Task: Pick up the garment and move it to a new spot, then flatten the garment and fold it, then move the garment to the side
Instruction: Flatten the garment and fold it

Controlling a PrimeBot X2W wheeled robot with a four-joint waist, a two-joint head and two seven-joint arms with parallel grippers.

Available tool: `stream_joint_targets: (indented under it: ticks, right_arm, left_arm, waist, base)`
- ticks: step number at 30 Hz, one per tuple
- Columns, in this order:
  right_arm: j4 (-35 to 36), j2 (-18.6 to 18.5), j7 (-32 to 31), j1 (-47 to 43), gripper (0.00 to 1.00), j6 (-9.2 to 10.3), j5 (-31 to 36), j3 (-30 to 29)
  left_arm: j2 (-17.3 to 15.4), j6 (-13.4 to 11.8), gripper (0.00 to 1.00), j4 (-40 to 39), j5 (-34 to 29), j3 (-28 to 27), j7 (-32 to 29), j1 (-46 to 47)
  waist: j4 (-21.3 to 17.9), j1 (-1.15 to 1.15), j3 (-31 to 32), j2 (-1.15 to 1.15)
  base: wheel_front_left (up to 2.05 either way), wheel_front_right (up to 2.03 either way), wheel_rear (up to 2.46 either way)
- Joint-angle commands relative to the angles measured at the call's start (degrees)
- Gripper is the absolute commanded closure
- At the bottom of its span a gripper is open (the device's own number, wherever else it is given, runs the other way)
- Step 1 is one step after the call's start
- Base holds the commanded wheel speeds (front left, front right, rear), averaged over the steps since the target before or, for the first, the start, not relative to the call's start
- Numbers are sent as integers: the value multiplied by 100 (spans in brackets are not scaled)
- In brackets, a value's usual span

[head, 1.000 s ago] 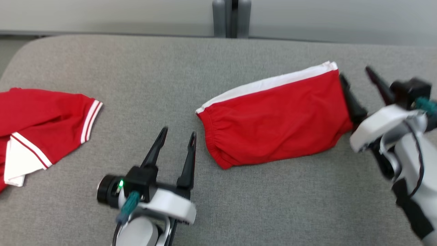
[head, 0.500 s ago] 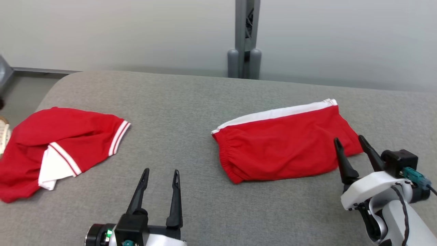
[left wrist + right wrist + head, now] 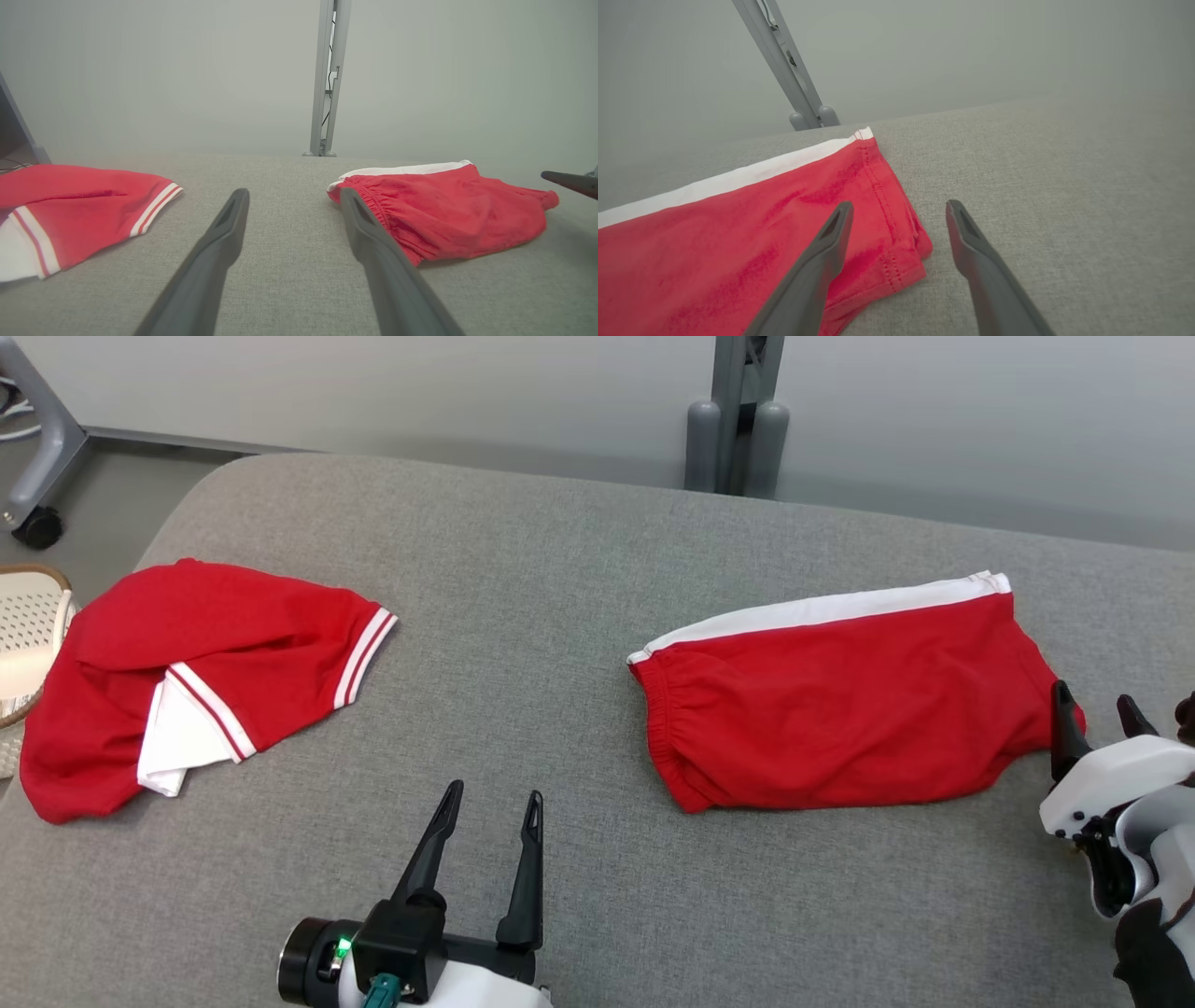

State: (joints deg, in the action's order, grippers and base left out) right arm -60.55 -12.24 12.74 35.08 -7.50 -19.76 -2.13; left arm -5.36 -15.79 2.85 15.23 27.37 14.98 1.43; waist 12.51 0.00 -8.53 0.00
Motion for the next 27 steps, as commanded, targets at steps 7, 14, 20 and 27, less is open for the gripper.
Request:
stream_joint_targets:
  ticks: [7, 14, 20, 27]
  right_arm:
    - [-842, -72, -101, 574, 0, 2, -9, -135]
    - [-1074, -57, 2, 818, 0, 2, 19, -128]
    - [-1208, -51, -98, 864, 100, 2, -81, -132]
    - [-1053, 38, 76, 708, 100, 2, -329, 66]
  left_arm:
    - [59, 173, 0, 173, -35, 24, 23, 261]
    - [112, 259, 0, 296, -73, 64, 22, 431]
    - [77, 321, 0, 408, -115, 66, 23, 510]
    - [78, 293, 0, 418, -150, 45, 23, 441]
  waist:
    - [117, 0, -359, 0]
    - [96, 0, -482, 0]
    - [106, 0, -502, 0]
    - [-1, 0, -358, 0]
  base:
    - [0, 0, 0]
    - [0, 0, 0]
    - [0, 0, 0]
    - [0, 0, 0]
